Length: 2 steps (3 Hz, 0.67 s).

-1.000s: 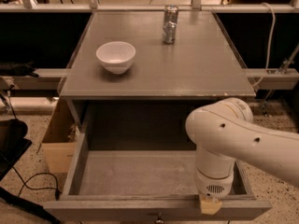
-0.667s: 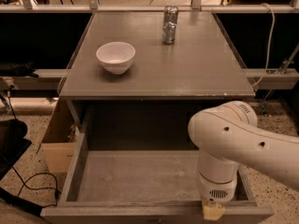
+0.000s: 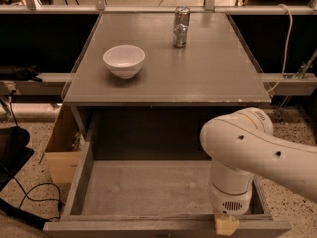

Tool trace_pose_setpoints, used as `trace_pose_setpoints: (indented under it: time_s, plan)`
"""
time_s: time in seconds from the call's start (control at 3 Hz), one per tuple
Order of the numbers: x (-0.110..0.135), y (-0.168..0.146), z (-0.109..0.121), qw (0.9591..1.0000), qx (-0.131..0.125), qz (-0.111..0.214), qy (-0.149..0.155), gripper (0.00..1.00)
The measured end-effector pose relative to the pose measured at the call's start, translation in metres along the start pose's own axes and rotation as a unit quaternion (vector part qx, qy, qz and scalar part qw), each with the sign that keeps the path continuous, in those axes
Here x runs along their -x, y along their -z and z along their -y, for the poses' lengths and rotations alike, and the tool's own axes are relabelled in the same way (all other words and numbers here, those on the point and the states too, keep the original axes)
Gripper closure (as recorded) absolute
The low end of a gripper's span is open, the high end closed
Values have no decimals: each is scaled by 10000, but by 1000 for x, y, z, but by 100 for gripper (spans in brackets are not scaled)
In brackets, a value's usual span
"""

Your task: Open top drawer

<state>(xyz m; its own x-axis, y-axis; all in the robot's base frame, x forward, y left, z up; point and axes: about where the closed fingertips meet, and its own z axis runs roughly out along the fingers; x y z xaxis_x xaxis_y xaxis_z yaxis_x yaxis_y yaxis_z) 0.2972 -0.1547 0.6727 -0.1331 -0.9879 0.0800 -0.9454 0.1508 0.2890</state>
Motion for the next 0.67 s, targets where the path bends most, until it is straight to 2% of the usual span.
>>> trace_pose_setpoints:
  time_s: [0.33, 0.67]
  plan:
    - [0, 0, 0, 10000, 0, 0, 0, 19]
    - [0, 0, 0, 10000, -1, 0, 0, 0]
